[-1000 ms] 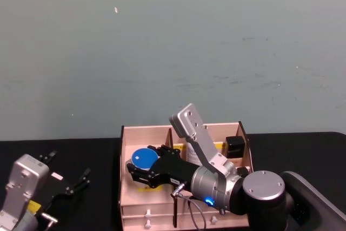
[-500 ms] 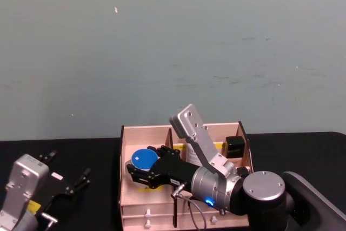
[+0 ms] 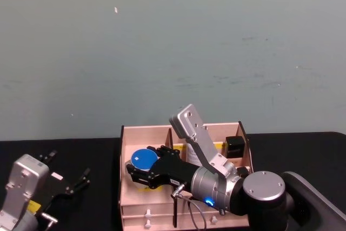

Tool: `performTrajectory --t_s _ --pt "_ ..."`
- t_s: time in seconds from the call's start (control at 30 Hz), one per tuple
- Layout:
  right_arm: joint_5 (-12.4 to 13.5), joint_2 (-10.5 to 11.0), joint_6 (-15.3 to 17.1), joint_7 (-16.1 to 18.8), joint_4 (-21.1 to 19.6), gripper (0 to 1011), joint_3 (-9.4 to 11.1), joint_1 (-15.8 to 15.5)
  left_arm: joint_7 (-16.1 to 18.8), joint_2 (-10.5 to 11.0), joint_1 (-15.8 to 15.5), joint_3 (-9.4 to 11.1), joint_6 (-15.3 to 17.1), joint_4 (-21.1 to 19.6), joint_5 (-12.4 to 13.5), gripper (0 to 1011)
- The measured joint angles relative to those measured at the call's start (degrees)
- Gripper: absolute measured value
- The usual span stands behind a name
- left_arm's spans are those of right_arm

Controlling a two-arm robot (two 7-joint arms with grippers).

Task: Pick up the facial cleanser and watermelon frost from the table and place them into the tiered storage box.

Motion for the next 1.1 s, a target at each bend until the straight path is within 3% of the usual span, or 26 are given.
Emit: performTrajectory --t_s 0.17,0.5,1.1 --pt "0.05 0.00 -0.04 0.02 -0.01 748 0.00 0.00 0.00 0.00 0.00 0.00 0.00 0.00 0.00 1001" --pt "0.06 0.01 -0.05 0.02 -0.01 1002 0.00 0.00 0.00 0.00 0.00 0.00 0.00 0.00 0.00 1001" --pt "0.04 0.01 -0.03 0.02 0.00 1002 0.00 0.00 0.00 0.00 0.00 0.00 0.00 0.00 0.00 1001"
